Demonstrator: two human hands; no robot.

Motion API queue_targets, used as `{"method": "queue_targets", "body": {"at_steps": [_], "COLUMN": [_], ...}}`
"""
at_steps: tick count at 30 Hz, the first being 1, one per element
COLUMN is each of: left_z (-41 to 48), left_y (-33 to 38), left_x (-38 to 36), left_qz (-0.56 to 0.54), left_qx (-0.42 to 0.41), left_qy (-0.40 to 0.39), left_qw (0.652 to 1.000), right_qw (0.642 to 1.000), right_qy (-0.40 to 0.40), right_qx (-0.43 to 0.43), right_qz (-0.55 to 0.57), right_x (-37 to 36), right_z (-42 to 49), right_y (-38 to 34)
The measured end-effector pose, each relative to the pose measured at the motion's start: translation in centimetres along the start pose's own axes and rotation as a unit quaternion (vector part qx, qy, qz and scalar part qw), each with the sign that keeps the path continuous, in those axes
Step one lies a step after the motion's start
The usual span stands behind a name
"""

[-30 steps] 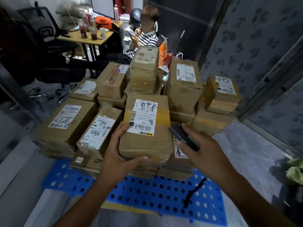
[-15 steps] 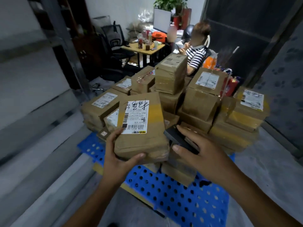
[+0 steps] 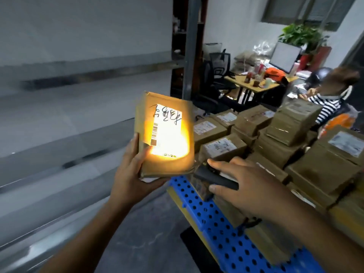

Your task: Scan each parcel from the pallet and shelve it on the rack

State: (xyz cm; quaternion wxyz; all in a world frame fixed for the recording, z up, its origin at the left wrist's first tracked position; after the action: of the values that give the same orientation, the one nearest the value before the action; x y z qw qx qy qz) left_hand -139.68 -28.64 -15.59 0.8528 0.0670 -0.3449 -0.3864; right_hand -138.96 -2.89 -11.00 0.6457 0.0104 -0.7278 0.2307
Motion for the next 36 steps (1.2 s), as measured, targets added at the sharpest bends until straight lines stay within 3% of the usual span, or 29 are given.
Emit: {"method": "queue_targets", "body": {"at_steps": [6, 11, 17, 21, 26, 36], "left_z": [-2.8, -4.4, -5.7, -6.7, -8.7, -10.4], "left_y": [-5.1, -9.1, -13.8, -15.8, -17.9, -25.5], "left_x": [9.3, 17.6, 28.4, 36.4, 45.2, 58.3], "left_qz": [0.069, 0.072, -0.035, -0.046, -0.023, 0.079], "left_qx": [0.022, 0.046, 0.133, 0.168, 0.214, 0.252], "left_qy": [0.02, 0.063, 0.193, 0.258, 0.279, 0.305], "left_qw": [0.997, 0.994, 0.972, 0.95, 0.936, 0.915], "right_qw": [0.989, 0.984, 0.994, 0.981, 0.946, 0.911], "right_qy": [-0.002, 0.0, 0.043, 0.056, 0.06, 0.018], "right_qx": [0.09, 0.117, 0.085, 0.117, 0.201, 0.299], "right_qz": [-0.114, -0.132, 0.055, 0.145, 0.249, 0.284], "right_x": [-1.5, -2.7, -3.3, -5.0, -6.7, -11.1], "right_z": [3.8, 6.7, 12.0, 15.5, 18.9, 27.0], "right_y": [-10.5, -18.1, -25.1, -32.2, -43.4, -61.2]}}
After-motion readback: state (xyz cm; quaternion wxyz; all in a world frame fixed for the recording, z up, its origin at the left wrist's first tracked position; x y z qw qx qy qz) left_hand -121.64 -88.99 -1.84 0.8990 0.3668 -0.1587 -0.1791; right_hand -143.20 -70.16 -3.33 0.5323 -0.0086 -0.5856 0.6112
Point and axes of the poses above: each hand's wrist, its own z-axis towards the middle knuckle, its own x-axis out of the back of the hand, y = z × x, the point moved 10 cm from there along z, towards the middle knuckle, and after that the axes turned 3 degrees about -x, right-handed, at the moved point
